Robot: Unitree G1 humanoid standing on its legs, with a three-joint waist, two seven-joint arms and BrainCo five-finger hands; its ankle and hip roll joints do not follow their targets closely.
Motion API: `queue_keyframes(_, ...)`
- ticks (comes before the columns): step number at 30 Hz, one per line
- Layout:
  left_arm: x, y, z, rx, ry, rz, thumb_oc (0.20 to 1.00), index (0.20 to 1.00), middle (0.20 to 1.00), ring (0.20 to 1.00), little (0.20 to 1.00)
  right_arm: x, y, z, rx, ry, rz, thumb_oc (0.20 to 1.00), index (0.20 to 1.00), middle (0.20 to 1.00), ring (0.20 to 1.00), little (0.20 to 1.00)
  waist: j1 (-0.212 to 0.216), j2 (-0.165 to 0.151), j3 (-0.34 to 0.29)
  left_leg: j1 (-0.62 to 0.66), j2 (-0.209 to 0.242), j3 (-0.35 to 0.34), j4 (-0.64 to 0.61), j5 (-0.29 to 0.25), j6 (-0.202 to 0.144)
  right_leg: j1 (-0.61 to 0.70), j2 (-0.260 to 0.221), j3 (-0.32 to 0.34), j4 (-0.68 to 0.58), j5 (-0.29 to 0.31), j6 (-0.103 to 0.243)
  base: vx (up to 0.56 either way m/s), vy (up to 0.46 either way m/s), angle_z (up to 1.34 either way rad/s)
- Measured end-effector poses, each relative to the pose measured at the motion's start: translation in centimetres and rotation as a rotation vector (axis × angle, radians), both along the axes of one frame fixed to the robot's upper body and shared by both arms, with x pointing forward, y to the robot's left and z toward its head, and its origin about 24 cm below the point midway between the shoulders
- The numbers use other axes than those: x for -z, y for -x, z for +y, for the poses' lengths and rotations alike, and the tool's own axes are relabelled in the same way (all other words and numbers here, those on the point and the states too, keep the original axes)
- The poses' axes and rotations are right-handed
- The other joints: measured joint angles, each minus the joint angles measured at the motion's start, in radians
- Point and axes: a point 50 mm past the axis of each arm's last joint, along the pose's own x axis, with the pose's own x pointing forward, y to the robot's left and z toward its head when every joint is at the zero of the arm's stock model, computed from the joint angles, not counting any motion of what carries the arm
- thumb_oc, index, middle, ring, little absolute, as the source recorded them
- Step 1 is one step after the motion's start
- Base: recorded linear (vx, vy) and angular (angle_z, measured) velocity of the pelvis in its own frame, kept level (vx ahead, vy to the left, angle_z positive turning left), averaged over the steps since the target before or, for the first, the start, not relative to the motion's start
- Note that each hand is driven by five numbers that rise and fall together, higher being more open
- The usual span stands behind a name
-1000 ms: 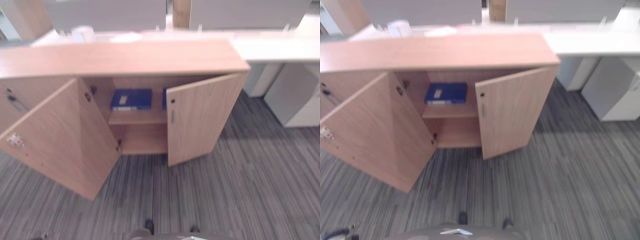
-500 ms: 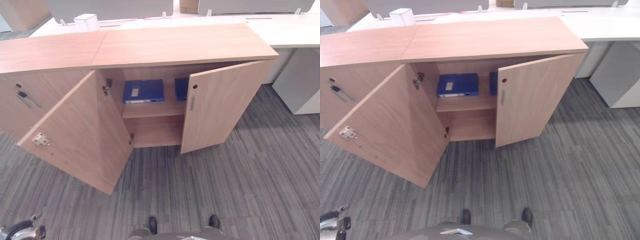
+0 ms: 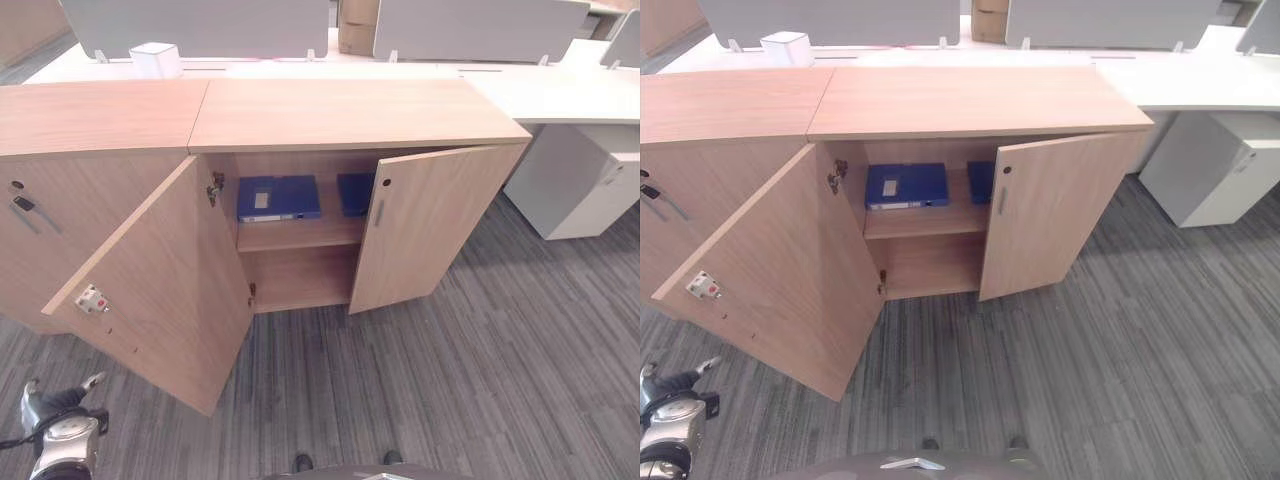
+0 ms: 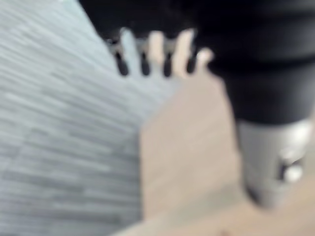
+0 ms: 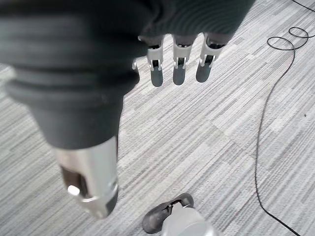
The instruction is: Put the empty folder in the office cabinet
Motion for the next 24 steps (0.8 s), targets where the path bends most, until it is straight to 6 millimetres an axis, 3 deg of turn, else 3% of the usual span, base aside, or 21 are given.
queue_keyframes(2,-1.3,-1.1,-0.9,0.044,-0.004,-0.11,1.0,1.0,1.0,1.0,1.0,0.1,0.1,0.5,0.018,-0.011,-0.004,1.0,1.0,1.0,1.0,1.0,0.003,-0.034,-0.021,0.009,-0.003,0.0,-0.008,-0.004,-0.023,0.036,-0.003,-0.002,-0.028,0.029,-0.002,0.05,-0.049,-0.03)
queue_keyframes(3,-2.0,-2.1,-2.6,0.08,0.017,-0.22,1.0,1.0,1.0,1.0,1.0,0.1,0.1,0.3,0.019,-0.008,-0.004,1.0,1.0,1.0,1.0,1.0,0.018,-0.034,-0.024,0.022,0.009,0.0,-0.009,-0.003,-0.041,0.063,0.013,0.002,-0.051,0.025,-0.002,0.04,-0.042,-0.1)
queue_keyframes(5,-1.6,-2.2,-3.1,0.047,0.046,-0.241,1.0,1.0,1.0,1.0,1.0,-0.1,0.1,-0.3,0.016,0.009,-0.006,1.0,1.0,1.0,1.0,1.0,0.019,-0.017,-0.032,0.032,0.045,-0.002,-0.009,-0.014,-0.069,0.068,0.047,0.0,-0.052,0.008,-0.023,0.05,-0.052,-0.03)
queue_keyframes(8,-1.9,-2.9,-4.2,0.088,0.064,-0.285,1.0,1.0,1.0,1.0,1.0,-0.2,0.5,-0.6,0.018,0.014,0.001,1.0,1.0,1.0,1.0,1.0,0.026,-0.004,-0.034,0.021,0.069,-0.014,-0.009,-0.003,-0.086,0.059,0.071,-0.013,-0.053,-0.004,-0.036,0.02,-0.02,0.11)
queue_keyframes(17,-3.5,-4.4,-5.4,0.176,0.081,-0.38,1.0,1.0,1.0,1.0,1.0,-0.2,0.5,-0.6,0.018,0.01,0.0,1.0,1.0,1.0,1.0,1.0,0.021,-0.001,-0.035,0.015,0.082,-0.018,-0.009,0.002,-0.092,0.054,0.083,-0.011,-0.055,0.002,-0.043,0.01,-0.009,0.0)
queue_keyframes(21,-3.1,-4.7,-6.7,0.148,0.19,-0.445,1.0,1.0,1.0,1.0,1.0,-0.2,1.0,-0.6,0.019,0.009,0.01,1.0,1.0,1.0,1.0,1.0,0.023,0.0,-0.035,0.015,0.081,-0.018,-0.009,0.002,-0.092,0.054,0.081,-0.01,-0.055,0.002,-0.045,0.0,0.0,0.0)
queue_keyframes(24,-2.6,-4.8,-8.8,0.113,0.34,-0.542,1.0,1.0,1.0,1.0,1.0,-0.2,1.4,-0.5,0.011,0.005,0.025,1.0,1.0,1.0,1.0,1.0,0.026,0.002,-0.035,0.014,0.077,-0.018,-0.009,0.004,-0.088,0.054,0.079,-0.011,-0.055,0.002,-0.045,0.0,-0.001,0.01)
